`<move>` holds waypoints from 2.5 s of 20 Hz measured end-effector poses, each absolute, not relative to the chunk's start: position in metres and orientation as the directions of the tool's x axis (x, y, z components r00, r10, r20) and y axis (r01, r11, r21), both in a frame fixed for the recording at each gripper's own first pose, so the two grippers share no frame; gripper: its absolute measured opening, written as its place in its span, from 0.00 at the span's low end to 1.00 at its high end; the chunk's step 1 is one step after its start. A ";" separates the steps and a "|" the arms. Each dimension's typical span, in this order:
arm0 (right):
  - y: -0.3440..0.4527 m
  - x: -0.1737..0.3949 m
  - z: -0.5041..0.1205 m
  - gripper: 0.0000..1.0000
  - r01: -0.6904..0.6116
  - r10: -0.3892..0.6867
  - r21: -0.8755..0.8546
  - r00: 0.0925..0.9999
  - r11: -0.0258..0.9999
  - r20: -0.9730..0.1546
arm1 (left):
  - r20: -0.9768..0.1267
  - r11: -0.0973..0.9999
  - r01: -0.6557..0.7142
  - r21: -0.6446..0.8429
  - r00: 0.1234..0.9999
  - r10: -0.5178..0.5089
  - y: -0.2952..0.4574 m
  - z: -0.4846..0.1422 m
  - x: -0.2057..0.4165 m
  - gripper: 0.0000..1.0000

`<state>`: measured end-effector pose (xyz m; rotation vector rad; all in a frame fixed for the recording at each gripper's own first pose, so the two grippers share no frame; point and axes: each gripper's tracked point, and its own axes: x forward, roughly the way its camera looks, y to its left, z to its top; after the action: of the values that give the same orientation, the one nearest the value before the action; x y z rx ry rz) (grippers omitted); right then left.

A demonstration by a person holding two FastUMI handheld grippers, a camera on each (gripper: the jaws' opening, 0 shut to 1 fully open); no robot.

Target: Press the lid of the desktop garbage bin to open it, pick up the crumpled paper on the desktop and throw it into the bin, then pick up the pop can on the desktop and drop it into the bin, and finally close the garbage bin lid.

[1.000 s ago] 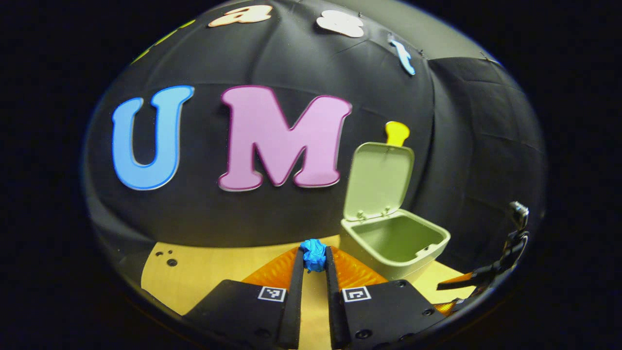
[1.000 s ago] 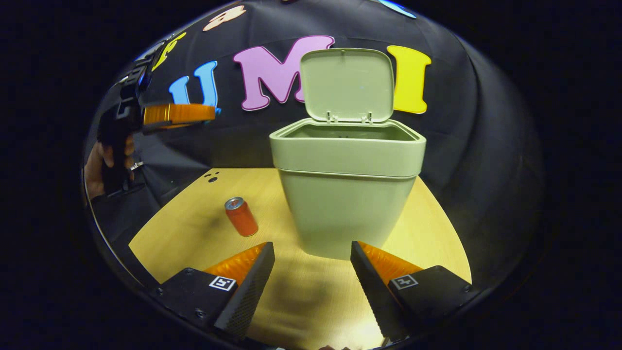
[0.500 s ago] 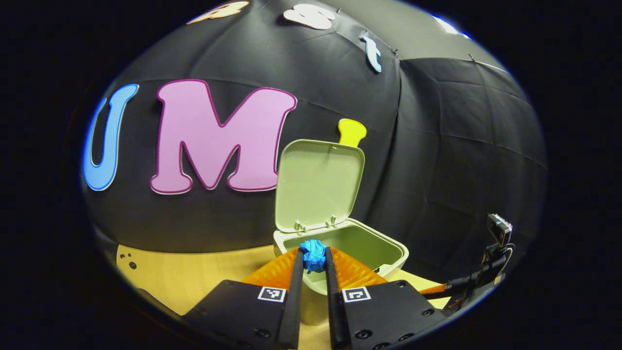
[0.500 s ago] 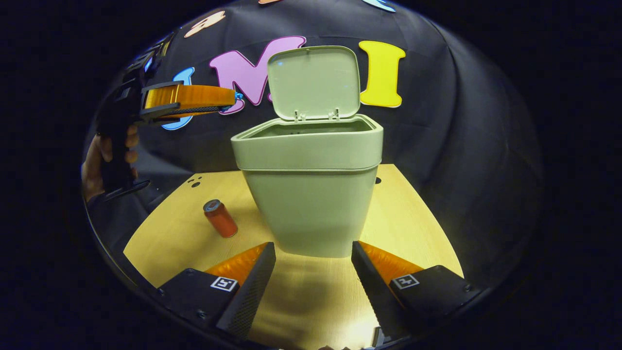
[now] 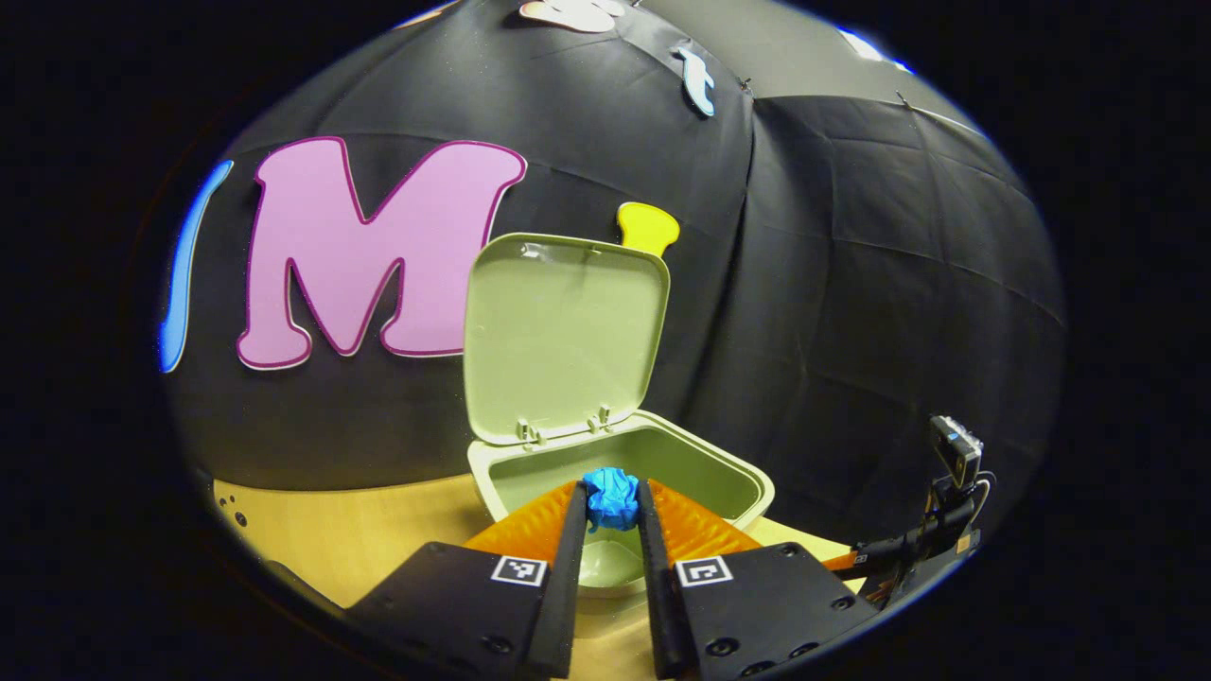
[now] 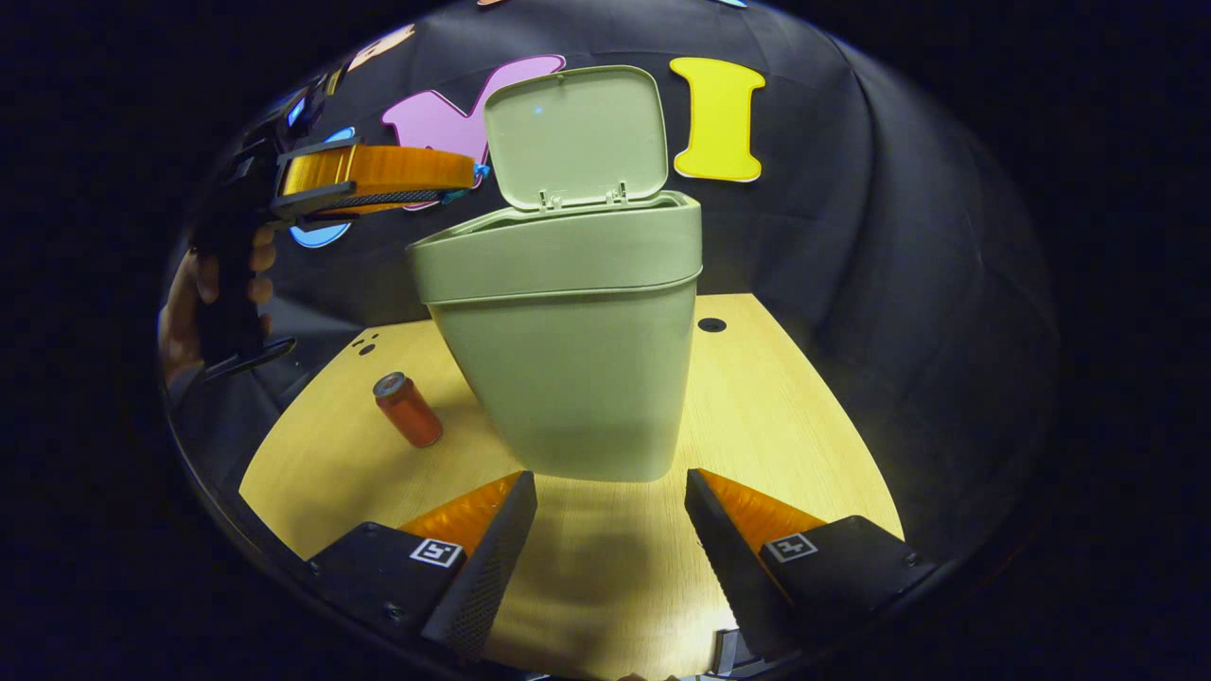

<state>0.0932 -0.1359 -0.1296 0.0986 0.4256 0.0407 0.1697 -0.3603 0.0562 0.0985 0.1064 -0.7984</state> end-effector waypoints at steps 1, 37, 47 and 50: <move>-0.137 0.092 -0.134 0.99 -0.021 0.059 0.094 0.904 0.995 -0.423 | -0.129 0.693 0.720 0.040 0.691 -0.711 -0.363 0.056 0.168 0.39; 0.080 0.129 -0.152 1.00 -0.367 0.319 0.014 0.790 0.930 -0.524 | -0.182 0.996 0.039 -0.076 0.982 -0.052 0.017 -0.034 0.066 0.96; 0.136 0.196 -0.160 1.00 -0.382 0.326 0.014 0.769 0.924 -0.550 | -0.257 0.987 -0.134 -0.090 0.960 0.107 0.091 -0.070 0.007 0.96; 0.150 0.217 -0.164 1.00 -0.375 0.325 0.027 0.762 0.927 -0.560 | -0.267 0.978 -0.187 -0.091 0.951 0.157 0.110 -0.074 -0.004 0.96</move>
<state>0.2167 0.1495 -0.1643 -0.0881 0.5930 0.3812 -0.0036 0.1101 -0.0738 -0.1154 0.2614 0.1754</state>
